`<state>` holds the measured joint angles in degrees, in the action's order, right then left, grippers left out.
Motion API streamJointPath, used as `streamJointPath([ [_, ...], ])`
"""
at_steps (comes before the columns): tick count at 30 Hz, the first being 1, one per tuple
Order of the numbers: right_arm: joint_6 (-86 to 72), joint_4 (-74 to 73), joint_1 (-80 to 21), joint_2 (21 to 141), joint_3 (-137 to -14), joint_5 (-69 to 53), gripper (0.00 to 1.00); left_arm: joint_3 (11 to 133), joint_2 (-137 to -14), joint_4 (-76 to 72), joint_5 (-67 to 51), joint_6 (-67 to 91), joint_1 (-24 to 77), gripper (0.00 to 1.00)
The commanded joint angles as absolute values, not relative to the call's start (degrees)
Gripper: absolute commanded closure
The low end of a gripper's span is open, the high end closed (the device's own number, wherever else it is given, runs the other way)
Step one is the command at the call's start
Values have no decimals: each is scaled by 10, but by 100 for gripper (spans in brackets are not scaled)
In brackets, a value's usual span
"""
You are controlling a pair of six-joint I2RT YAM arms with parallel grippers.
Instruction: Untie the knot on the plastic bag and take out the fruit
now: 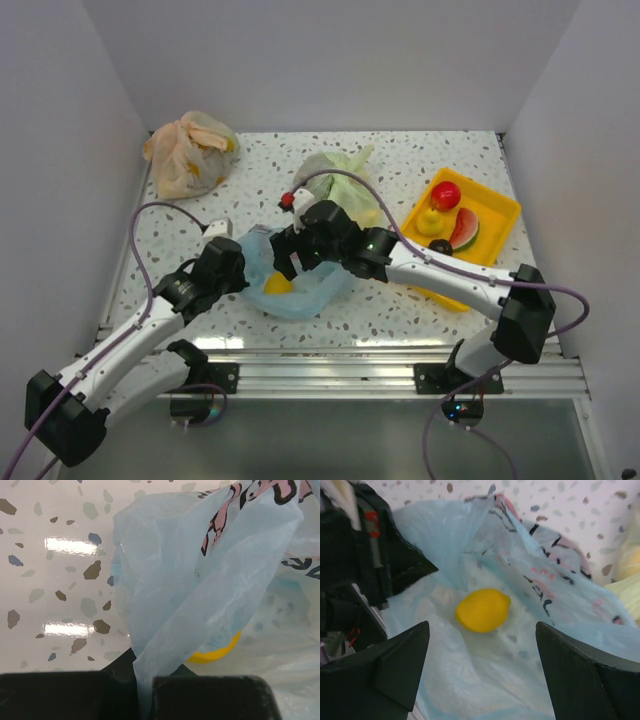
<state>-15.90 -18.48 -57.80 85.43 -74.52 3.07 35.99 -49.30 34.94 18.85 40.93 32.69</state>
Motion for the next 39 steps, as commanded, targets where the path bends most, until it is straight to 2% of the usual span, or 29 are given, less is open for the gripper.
streamJointPath([
  [1, -206, -131, -583, 899, -718, 2, 12, 361, -476, 356, 191, 411, 326, 100],
  [7, -210, -104, -596, 983, -711, -34, 13, 352, -475, 353, 180, 415, 326, 100],
  [12, -235, -63, -609, 1044, -701, -23, 1, 347, -475, 344, 171, 417, 326, 100],
  [21, -245, -5, -610, 1094, -710, -19, 3, 343, -472, 342, 165, 419, 326, 100],
  [22, -244, -4, -610, 1097, -710, -12, 5, 344, -472, 343, 165, 419, 326, 100],
  [25, -239, -3, -610, 1093, -701, -8, 22, 344, -474, 344, 169, 419, 325, 100],
  [26, -236, -2, -610, 1083, -698, -8, 31, 345, -473, 347, 171, 419, 326, 100],
  [27, -235, -2, -610, 1076, -692, -6, 47, 345, -472, 349, 174, 417, 326, 100],
  [30, -221, -14, -609, 1037, -678, -1, 69, 349, -472, 355, 186, 416, 326, 100],
  [34, -193, -47, -610, 973, -673, 15, 81, 356, -473, 358, 193, 411, 326, 100],
  [39, -142, -98, -610, 877, -690, 28, 83, 367, -477, 365, 200, 407, 326, 100],
])
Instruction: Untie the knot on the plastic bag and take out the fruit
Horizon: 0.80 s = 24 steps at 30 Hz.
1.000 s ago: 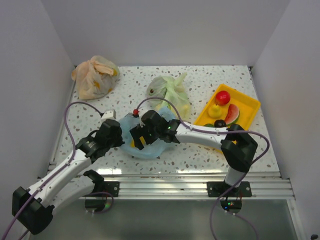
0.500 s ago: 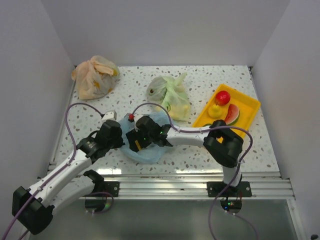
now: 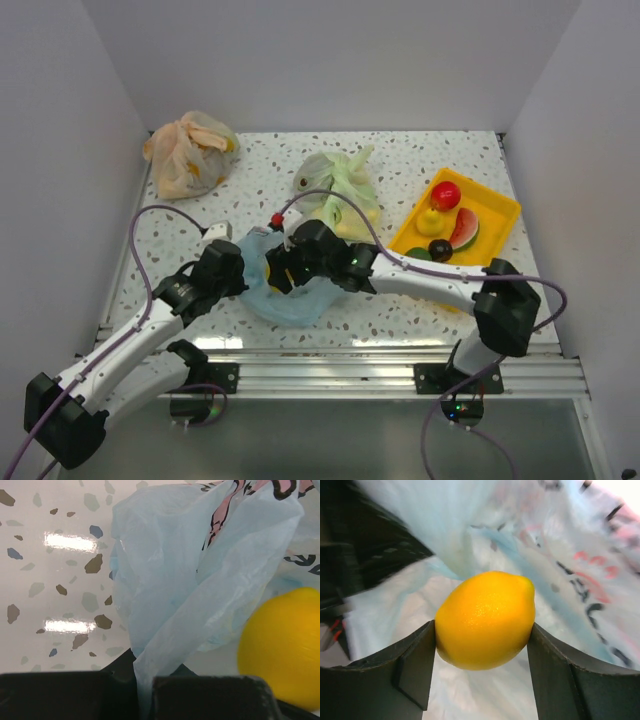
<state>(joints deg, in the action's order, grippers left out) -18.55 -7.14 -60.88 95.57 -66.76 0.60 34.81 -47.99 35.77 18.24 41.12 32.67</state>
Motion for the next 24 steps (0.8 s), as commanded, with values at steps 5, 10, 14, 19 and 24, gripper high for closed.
streamJointPath([
  [5, -85, -148, -607, 802, -717, 132, 85, 375, -479, 365, 203, 403, 326, 100],
  [10, -60, -204, -573, 752, -742, 276, 85, 377, -482, 367, 205, 402, 326, 100],
  [14, -82, -216, -488, 705, -702, 317, 85, 374, -479, 365, 203, 403, 326, 100],
  [19, -147, -198, -349, 649, -614, 312, 84, 374, -478, 365, 200, 402, 326, 100],
  [24, -220, -252, -253, 625, -540, 332, 82, 374, -476, 363, 199, 401, 326, 100],
])
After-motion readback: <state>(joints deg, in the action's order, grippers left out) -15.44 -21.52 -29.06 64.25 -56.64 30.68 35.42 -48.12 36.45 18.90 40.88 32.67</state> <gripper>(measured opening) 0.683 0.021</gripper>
